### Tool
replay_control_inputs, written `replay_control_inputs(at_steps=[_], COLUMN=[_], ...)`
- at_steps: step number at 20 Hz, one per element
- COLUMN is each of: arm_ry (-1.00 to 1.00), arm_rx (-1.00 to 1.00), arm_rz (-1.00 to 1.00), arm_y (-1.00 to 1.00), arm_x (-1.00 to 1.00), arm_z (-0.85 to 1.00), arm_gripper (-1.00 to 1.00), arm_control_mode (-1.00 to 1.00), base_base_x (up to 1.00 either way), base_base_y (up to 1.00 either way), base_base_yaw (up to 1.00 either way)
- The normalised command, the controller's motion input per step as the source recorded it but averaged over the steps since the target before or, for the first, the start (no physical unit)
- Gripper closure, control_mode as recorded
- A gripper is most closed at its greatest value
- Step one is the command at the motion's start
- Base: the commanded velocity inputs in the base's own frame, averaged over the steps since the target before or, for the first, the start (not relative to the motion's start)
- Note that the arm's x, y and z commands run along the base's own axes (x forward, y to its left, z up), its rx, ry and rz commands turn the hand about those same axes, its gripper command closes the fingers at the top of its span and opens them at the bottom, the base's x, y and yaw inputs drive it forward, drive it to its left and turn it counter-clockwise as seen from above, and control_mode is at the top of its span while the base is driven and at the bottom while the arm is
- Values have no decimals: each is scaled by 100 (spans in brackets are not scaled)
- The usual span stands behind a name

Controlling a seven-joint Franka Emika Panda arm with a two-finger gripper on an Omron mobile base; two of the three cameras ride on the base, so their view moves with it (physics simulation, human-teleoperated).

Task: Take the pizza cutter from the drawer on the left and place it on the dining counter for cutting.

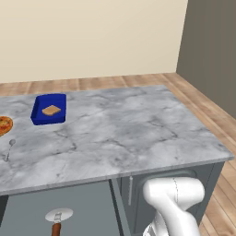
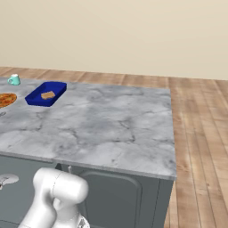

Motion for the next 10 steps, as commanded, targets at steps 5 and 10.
replay_control_inputs(at_steps=[5, 10], arm_ry=[0, 5], arm_rx=[5, 10], arm_rz=[-9, -10], arm_y=[0, 0], arm_x=[83, 98], arm_z=[60, 28], arm_gripper=[-100, -100], arm_control_mode=[-100, -100], base_base_x=[0, 0], base_base_y=[0, 0], base_base_yaw=[0, 0])
